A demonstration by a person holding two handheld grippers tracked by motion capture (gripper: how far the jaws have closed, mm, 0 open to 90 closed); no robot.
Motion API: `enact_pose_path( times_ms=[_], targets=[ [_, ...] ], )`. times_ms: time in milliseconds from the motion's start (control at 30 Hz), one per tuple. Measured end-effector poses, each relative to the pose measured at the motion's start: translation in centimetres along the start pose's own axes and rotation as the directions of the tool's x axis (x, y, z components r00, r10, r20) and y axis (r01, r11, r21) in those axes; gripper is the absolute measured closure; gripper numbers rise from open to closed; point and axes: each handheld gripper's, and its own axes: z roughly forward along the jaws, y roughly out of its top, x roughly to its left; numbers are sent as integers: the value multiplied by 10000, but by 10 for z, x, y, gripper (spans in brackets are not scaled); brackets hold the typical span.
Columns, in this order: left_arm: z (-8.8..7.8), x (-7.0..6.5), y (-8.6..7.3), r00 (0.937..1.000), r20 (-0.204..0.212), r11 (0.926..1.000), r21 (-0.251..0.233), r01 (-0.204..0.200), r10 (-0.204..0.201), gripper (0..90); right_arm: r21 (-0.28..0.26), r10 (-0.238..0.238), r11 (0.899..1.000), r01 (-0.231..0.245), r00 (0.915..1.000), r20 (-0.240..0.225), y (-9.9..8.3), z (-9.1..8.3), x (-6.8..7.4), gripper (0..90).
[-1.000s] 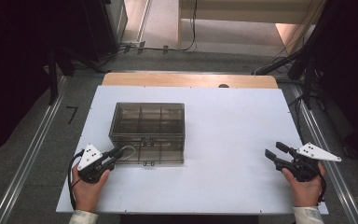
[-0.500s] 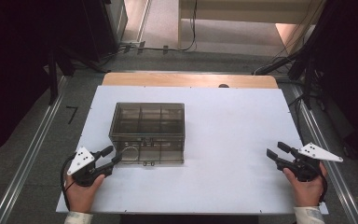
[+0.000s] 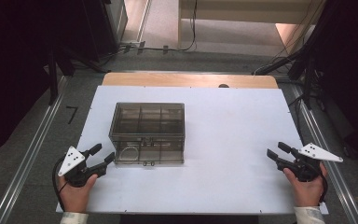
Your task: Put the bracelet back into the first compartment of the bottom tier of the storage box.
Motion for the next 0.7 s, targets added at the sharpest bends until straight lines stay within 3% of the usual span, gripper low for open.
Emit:
enact_pose_path(
  times_ms=[533, 700],
  targets=[
    [-9, 10, -2, 9982, -525, 9995, -171, 281, -289, 315, 76, 5, 10000, -7, 9997, 249, -4, -2, -4, 349],
    [-10, 11, -2, 9976, -605, 9994, -133, 333, -341, 306, 234, 116, 9996, -126, 9990, 437, -8, -3, -7, 277]
  ],
)
